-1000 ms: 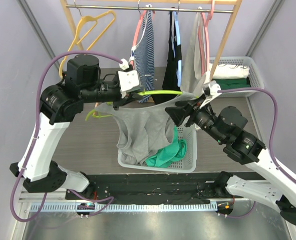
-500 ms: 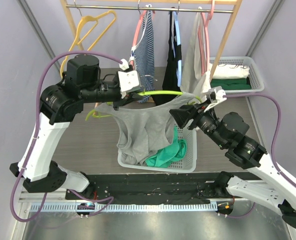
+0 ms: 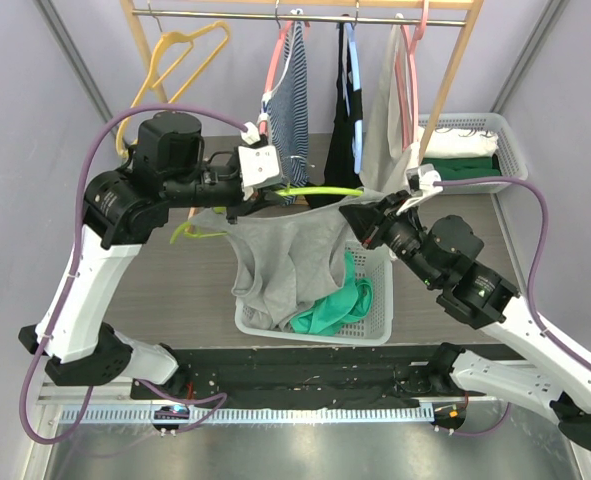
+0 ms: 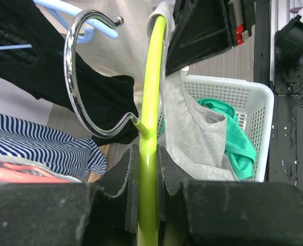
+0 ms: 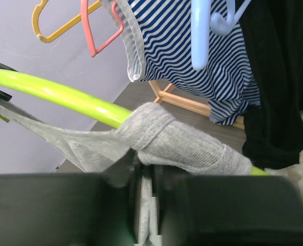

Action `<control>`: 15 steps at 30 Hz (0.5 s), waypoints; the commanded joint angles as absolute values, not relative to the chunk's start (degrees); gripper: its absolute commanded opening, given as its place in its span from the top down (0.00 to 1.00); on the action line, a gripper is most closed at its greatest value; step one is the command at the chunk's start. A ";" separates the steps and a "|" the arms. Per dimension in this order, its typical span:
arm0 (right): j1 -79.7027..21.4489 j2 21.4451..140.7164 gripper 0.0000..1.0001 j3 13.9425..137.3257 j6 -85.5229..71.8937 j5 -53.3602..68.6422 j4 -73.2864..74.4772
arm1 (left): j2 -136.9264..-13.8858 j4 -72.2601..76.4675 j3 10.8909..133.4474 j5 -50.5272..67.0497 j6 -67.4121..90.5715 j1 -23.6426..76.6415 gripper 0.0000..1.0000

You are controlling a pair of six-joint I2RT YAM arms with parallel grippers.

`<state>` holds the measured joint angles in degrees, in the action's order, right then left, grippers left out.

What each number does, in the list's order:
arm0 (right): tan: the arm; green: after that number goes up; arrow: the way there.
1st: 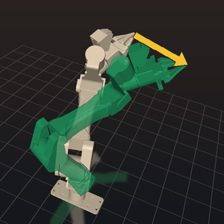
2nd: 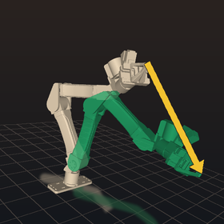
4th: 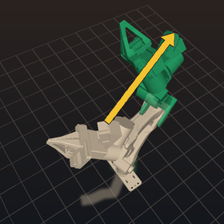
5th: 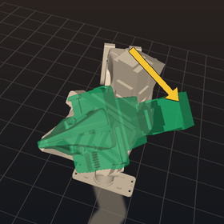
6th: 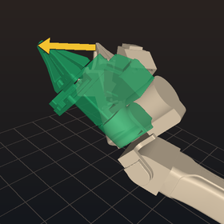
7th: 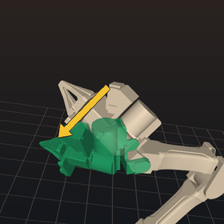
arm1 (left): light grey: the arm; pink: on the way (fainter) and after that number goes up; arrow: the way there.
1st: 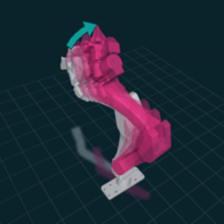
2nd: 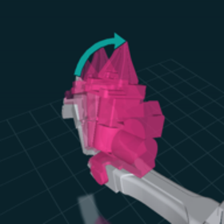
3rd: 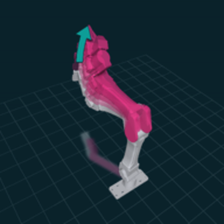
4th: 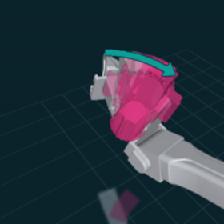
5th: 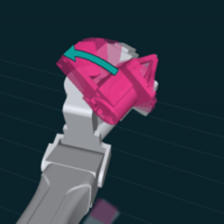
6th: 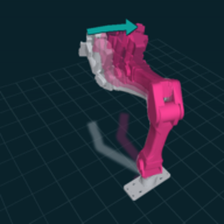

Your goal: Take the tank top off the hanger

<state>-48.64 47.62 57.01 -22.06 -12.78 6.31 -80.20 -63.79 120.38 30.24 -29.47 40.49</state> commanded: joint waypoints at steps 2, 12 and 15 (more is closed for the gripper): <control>-48.60 44.66 0.99 60.03 -21.53 -13.54 1.67 | -78.22 -61.61 119.80 31.21 -31.20 40.69 1.00; -48.60 30.96 0.99 50.64 -22.59 -27.84 8.43 | -77.87 -62.23 121.55 30.32 -31.99 40.61 1.00; -48.60 27.52 0.99 46.33 -22.41 -31.81 9.40 | -77.43 -62.75 121.99 30.76 -31.73 40.69 1.00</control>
